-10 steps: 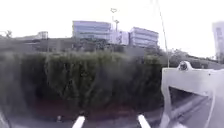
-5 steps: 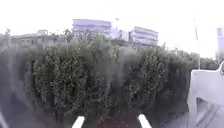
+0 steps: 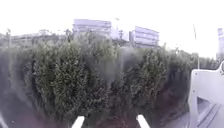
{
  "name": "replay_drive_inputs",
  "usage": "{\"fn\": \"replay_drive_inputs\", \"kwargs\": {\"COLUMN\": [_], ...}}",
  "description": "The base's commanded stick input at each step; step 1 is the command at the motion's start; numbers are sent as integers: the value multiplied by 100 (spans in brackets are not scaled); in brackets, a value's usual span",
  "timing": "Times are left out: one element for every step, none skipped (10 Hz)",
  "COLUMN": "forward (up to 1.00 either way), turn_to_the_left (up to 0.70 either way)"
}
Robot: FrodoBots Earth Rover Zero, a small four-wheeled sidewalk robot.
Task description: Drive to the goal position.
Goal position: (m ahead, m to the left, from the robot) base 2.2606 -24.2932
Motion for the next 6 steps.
{"fn": "replay_drive_inputs", "kwargs": {"forward": [100,100,100,100,100,69], "turn_to_the_left": [27,27,27,27,27,19]}}
